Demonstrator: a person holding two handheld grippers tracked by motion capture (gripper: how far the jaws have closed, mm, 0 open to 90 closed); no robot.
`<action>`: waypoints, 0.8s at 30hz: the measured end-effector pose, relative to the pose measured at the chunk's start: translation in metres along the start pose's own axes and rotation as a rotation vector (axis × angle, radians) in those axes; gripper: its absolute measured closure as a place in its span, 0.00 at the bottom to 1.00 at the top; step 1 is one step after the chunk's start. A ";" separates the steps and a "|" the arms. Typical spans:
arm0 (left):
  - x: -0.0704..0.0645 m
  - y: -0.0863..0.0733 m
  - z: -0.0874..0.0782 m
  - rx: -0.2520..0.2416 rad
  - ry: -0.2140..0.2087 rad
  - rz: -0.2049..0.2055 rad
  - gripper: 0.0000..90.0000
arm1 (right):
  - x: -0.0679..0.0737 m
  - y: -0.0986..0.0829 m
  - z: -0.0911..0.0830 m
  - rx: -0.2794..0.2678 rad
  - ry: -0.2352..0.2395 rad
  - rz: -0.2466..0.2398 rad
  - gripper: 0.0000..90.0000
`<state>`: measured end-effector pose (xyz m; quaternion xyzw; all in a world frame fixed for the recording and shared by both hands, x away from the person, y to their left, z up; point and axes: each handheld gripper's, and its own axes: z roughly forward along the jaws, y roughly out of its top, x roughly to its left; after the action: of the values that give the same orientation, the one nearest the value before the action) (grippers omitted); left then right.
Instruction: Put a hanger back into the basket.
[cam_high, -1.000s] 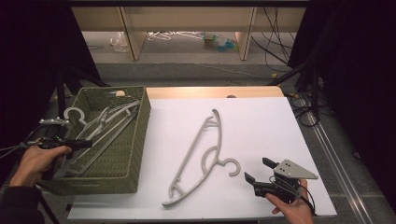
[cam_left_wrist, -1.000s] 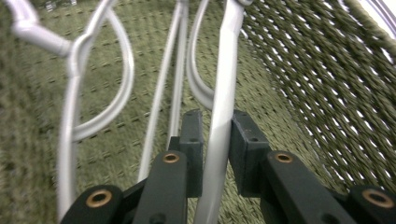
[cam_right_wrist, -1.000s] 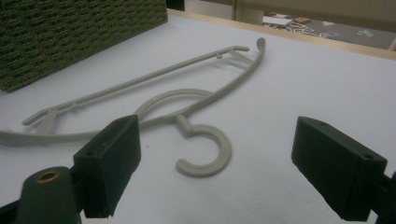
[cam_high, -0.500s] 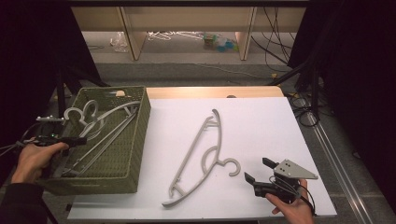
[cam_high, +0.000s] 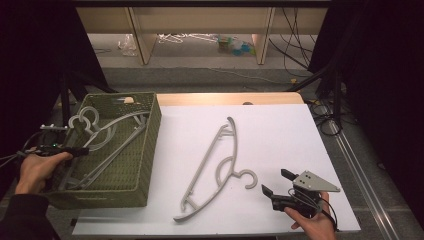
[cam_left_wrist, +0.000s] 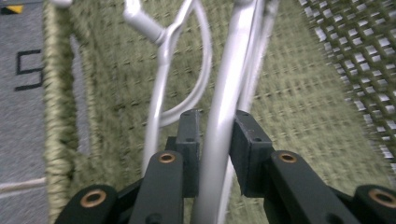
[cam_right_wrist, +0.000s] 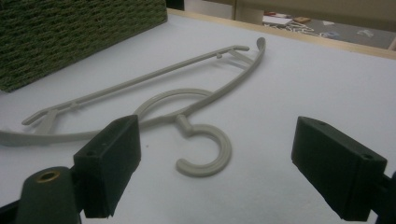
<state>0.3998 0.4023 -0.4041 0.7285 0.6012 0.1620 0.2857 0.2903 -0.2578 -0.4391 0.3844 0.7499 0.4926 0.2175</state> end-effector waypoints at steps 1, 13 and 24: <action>0.001 -0.001 0.001 0.003 0.007 -0.001 0.80 | 0.000 0.000 0.000 0.000 0.000 0.000 0.19; 0.006 -0.004 0.003 -0.012 0.056 -0.053 0.65 | 0.000 0.000 -0.001 0.006 0.003 0.006 0.19; -0.036 0.006 -0.031 -0.142 -0.013 0.020 0.40 | 0.000 0.000 -0.001 0.006 0.001 0.004 0.19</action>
<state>0.3783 0.3732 -0.3721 0.7133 0.5790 0.2025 0.3389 0.2898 -0.2582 -0.4383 0.3863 0.7507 0.4909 0.2150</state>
